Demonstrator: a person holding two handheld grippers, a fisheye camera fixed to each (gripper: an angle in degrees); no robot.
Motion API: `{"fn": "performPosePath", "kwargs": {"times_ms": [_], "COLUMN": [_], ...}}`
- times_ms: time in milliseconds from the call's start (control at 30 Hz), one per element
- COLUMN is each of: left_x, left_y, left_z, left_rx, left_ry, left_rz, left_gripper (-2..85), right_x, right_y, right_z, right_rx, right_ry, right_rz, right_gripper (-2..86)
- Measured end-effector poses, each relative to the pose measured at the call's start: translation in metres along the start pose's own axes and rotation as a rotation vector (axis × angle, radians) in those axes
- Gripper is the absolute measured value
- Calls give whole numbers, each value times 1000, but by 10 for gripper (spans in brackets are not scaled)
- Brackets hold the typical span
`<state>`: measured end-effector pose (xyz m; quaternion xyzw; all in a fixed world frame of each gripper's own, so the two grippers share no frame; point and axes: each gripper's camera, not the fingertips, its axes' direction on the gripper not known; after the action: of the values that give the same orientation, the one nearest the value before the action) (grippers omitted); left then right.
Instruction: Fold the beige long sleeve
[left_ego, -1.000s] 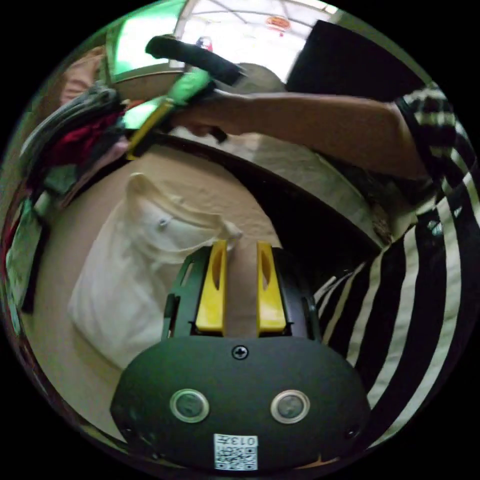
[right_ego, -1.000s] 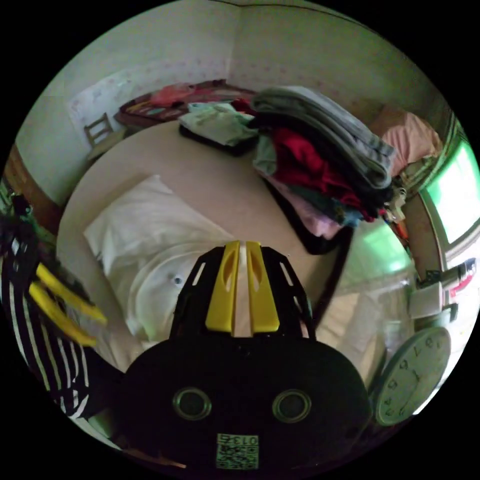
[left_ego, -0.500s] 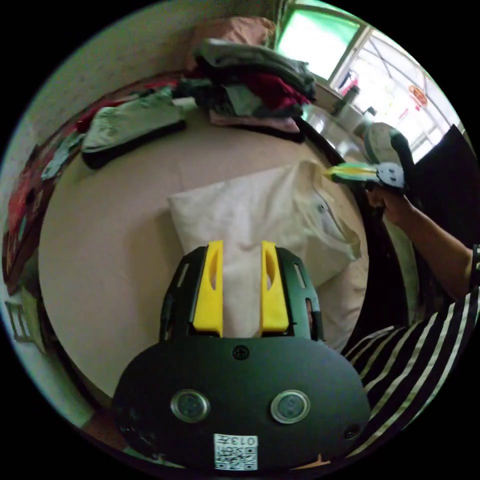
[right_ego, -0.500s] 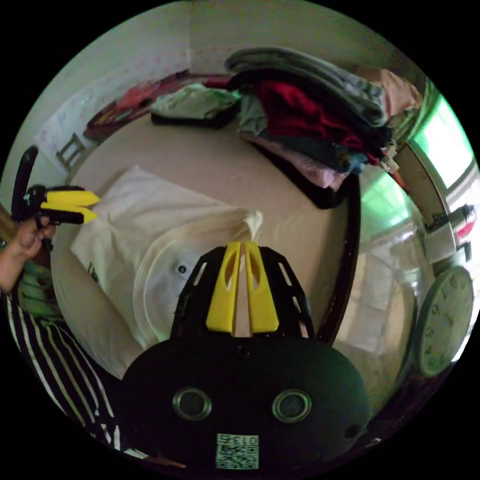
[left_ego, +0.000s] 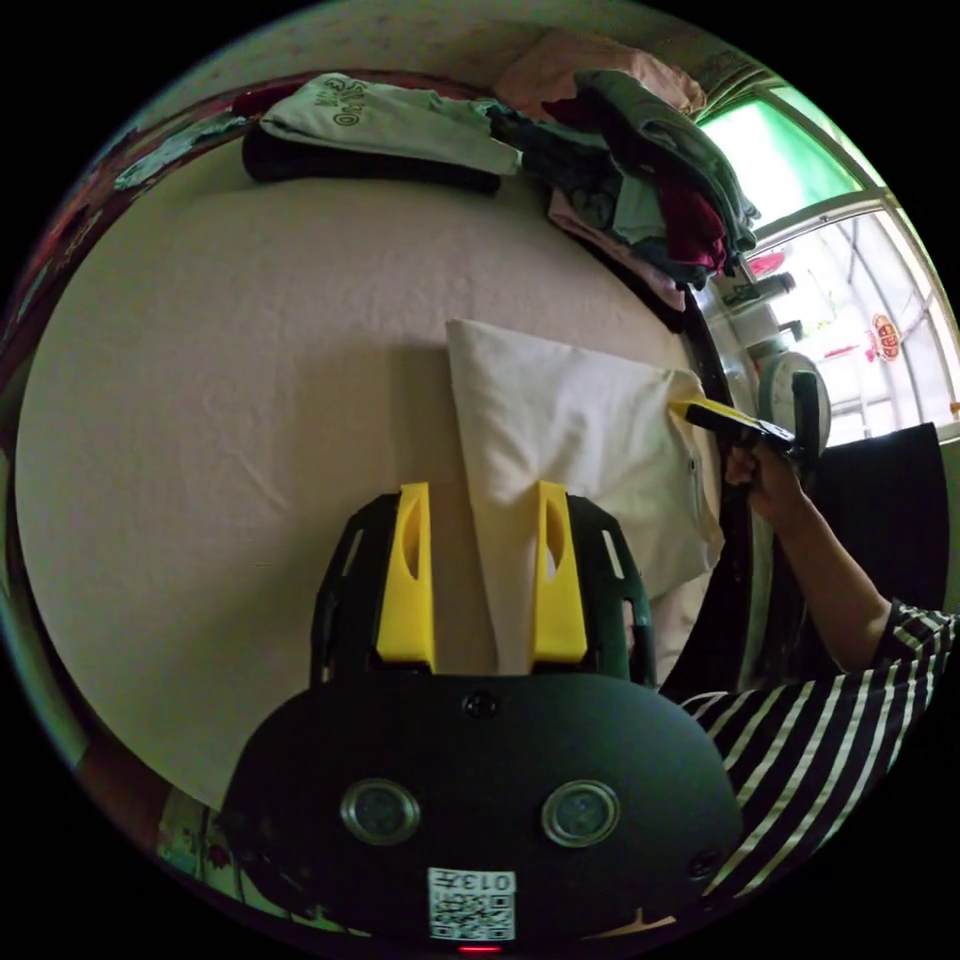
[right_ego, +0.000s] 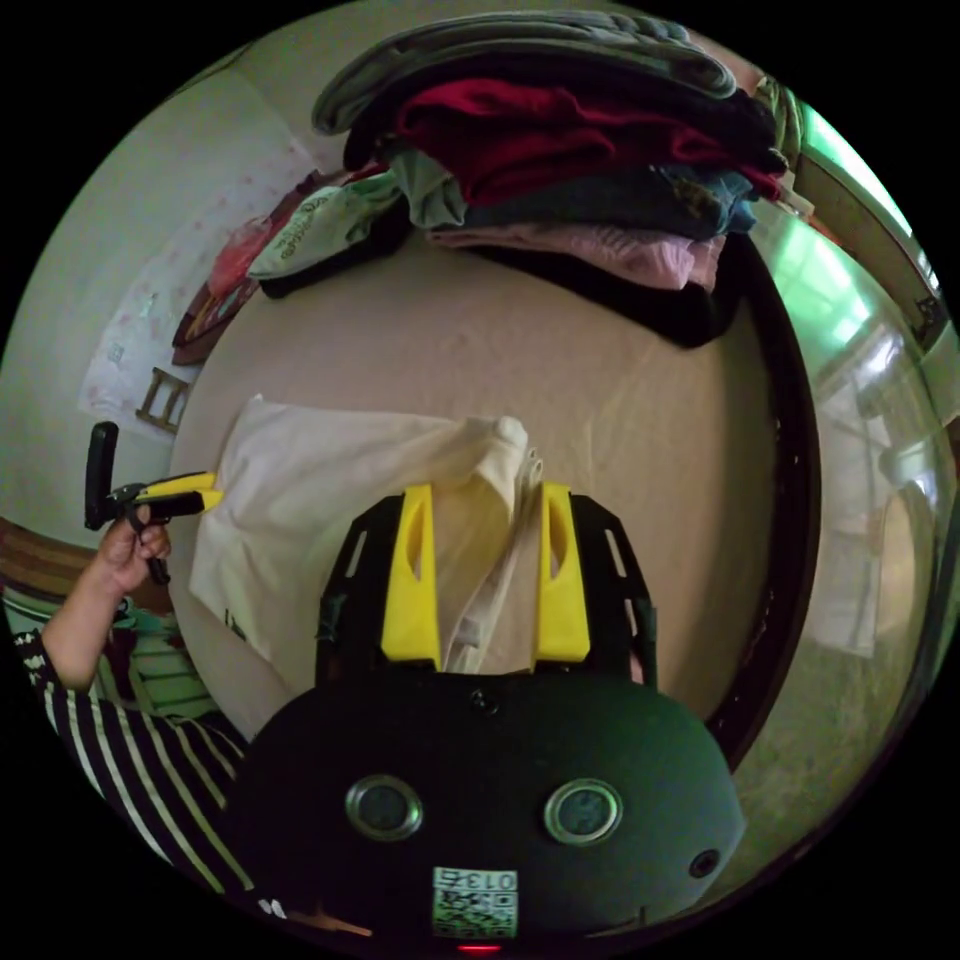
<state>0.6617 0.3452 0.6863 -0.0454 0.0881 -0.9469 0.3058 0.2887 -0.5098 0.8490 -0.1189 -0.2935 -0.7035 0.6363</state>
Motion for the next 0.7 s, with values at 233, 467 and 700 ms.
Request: {"fn": "performPosePath", "kwargs": {"times_ms": [233,467,700], "left_x": [17,11,56], "left_y": [2,8,29], "left_z": [-12,-15,-53], "left_rx": [12,15,91], "left_ry": [-59,78,-31], "left_rz": [32,-46,127], "left_gripper": [139,84,47], "right_x": [-28,-55,-102], "right_y": [-1,1,11], "right_z": [4,4,-14], "right_rx": [-21,3,101], "right_ry": [100,156,288], "right_rz": [-51,-124,-188], "right_gripper": [109,42,30]}}
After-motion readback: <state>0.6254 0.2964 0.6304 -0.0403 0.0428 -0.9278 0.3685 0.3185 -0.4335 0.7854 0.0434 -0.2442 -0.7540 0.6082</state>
